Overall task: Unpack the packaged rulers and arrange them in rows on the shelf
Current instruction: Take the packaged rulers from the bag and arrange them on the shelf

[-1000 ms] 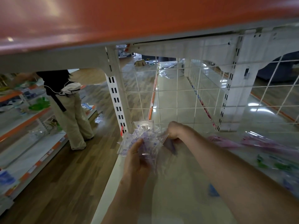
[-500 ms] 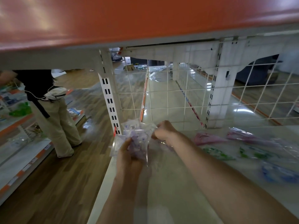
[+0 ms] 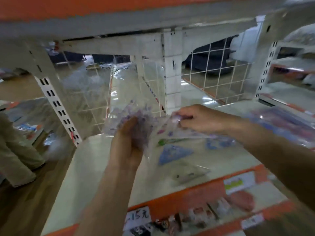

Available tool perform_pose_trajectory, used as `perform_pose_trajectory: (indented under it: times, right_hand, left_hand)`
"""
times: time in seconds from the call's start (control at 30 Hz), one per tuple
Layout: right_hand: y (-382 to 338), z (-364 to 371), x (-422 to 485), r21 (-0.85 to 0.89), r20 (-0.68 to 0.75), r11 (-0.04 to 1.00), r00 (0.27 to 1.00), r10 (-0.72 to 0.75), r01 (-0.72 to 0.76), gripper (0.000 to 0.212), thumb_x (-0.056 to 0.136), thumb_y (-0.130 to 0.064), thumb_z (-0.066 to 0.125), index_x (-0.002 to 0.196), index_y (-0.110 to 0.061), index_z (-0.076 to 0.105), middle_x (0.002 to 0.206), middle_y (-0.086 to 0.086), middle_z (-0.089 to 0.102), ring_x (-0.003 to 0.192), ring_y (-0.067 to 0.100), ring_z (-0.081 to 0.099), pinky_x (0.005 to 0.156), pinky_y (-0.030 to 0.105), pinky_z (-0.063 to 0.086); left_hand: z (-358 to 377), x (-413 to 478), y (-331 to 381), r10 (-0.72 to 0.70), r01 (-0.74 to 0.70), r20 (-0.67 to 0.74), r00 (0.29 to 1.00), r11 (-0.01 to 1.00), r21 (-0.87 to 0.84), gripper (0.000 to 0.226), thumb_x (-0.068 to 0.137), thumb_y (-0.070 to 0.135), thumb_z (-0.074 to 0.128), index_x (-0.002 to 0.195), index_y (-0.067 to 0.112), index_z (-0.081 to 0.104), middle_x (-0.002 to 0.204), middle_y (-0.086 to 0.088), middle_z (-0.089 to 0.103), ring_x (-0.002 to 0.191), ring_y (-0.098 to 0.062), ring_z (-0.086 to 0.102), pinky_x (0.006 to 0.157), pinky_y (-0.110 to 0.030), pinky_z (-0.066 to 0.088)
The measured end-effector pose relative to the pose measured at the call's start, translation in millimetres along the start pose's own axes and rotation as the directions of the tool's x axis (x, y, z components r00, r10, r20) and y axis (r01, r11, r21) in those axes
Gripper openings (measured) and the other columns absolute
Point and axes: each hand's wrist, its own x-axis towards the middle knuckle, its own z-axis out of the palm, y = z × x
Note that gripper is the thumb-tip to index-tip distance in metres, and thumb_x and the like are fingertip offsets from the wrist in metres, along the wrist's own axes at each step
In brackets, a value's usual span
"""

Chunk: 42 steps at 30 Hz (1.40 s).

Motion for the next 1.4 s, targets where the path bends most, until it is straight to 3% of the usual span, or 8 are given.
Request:
perform_pose_trajectory:
  times: [0.13, 0.33, 0.67, 0.9, 1.07, 1.17, 1.33, 1.4]
  right_hand:
    - [67, -39, -54, -0.103, 0.077, 0.989, 0.990, 0.117, -0.109, 0.010, 0.085, 0.000, 0.055, 0.090, 0.008, 0.061, 0.076, 0.009, 0.052, 0.074, 0.017, 0.048, 0.064, 0.028, 0.034]
    - [108, -41, -86, -0.072, 0.188, 0.994, 0.977, 0.101, -0.088, 0.025, 0.090, -0.007, 0.058, 0.113, -0.011, 0.066, 0.111, 0.006, 0.067, 0.097, 0.016, 0.061, 0.080, 0.019, 0.044]
    - [113, -37, -97, -0.329, 0.093, 0.944, 0.996, 0.016, 0.016, 0.032, 0.095, -0.024, 0.049, 0.126, -0.023, 0.057, 0.124, -0.001, 0.053, 0.117, 0.017, 0.048, 0.085, 0.023, 0.033]
    - [109, -17, -112, -0.295, 0.218, 0.933, 0.965, -0.146, 0.208, 0.027, 0.095, -0.030, 0.049, 0.118, -0.031, 0.063, 0.120, -0.010, 0.050, 0.117, 0.010, 0.044, 0.097, 0.031, 0.039]
    - [72, -27, -109, 0.091, -0.012, 0.990, 0.994, -0.111, 0.111, 0.029, 0.092, -0.038, 0.051, 0.096, -0.016, 0.070, 0.090, -0.001, 0.069, 0.084, 0.016, 0.064, 0.083, 0.038, 0.052]
    - [40, -15, -109, 0.322, 0.139, 0.947, 0.990, -0.037, -0.009, 0.042, 0.088, -0.048, 0.052, 0.084, -0.009, 0.067, 0.077, 0.000, 0.071, 0.072, 0.013, 0.069, 0.065, 0.028, 0.056]
    - [22, 5, -102, 0.498, 0.188, 0.867, 0.980, -0.064, -0.040, 0.018, 0.092, -0.022, 0.060, 0.080, -0.009, 0.067, 0.070, -0.002, 0.068, 0.062, 0.006, 0.066, 0.053, 0.017, 0.049]
    - [24, 3, -99, 0.586, 0.183, 0.804, 0.983, -0.014, -0.098, 0.011, 0.091, -0.014, 0.061, 0.083, -0.011, 0.067, 0.073, 0.000, 0.069, 0.063, 0.007, 0.067, 0.054, 0.019, 0.051]
  left_hand:
    - [51, -2, -51, -0.054, 0.049, -0.111, 0.992, 0.998, -0.049, 0.025, 0.088, 0.004, 0.050, 0.094, 0.014, 0.071, 0.078, 0.000, 0.070, 0.070, -0.010, 0.068, 0.081, -0.033, 0.055]
    - [69, -8, -86, -0.046, 0.040, -0.181, 0.982, 0.999, -0.037, 0.023, 0.091, 0.004, 0.047, 0.104, 0.013, 0.064, 0.085, 0.000, 0.072, 0.101, -0.023, 0.066, 0.104, -0.049, 0.043]
    - [80, -14, -88, -0.012, -0.006, -0.301, 0.954, 0.998, -0.060, 0.039, 0.094, 0.001, 0.045, 0.066, 0.014, 0.068, 0.067, -0.001, 0.070, 0.066, -0.012, 0.071, 0.074, -0.041, 0.058]
    - [70, -16, -88, -0.042, 0.018, -0.332, 0.942, 0.997, -0.074, 0.024, 0.093, 0.003, 0.046, 0.078, 0.013, 0.062, 0.068, -0.001, 0.069, 0.072, -0.015, 0.070, 0.066, -0.042, 0.060]
    - [75, -24, -94, 0.020, -0.067, -0.346, 0.938, 0.990, -0.124, 0.026, 0.088, 0.003, 0.051, 0.073, 0.012, 0.070, 0.072, -0.002, 0.071, 0.073, -0.015, 0.070, 0.077, -0.040, 0.057]
    - [75, -23, -99, 0.080, -0.126, -0.445, 0.892, 0.989, -0.074, 0.031, 0.094, 0.004, 0.049, 0.071, 0.010, 0.069, 0.069, -0.002, 0.070, 0.068, -0.014, 0.068, 0.082, -0.038, 0.055]
    - [72, -33, -91, 0.078, -0.105, -0.492, 0.867, 0.994, -0.028, 0.025, 0.086, 0.011, 0.057, 0.110, 0.004, 0.061, 0.096, -0.009, 0.067, 0.092, -0.022, 0.063, 0.082, -0.033, 0.054]
    - [71, -39, -85, 0.080, -0.099, -0.516, 0.853, 0.995, -0.010, 0.011, 0.089, 0.010, 0.055, 0.094, 0.007, 0.065, 0.081, -0.003, 0.070, 0.073, -0.015, 0.067, 0.064, -0.026, 0.056]
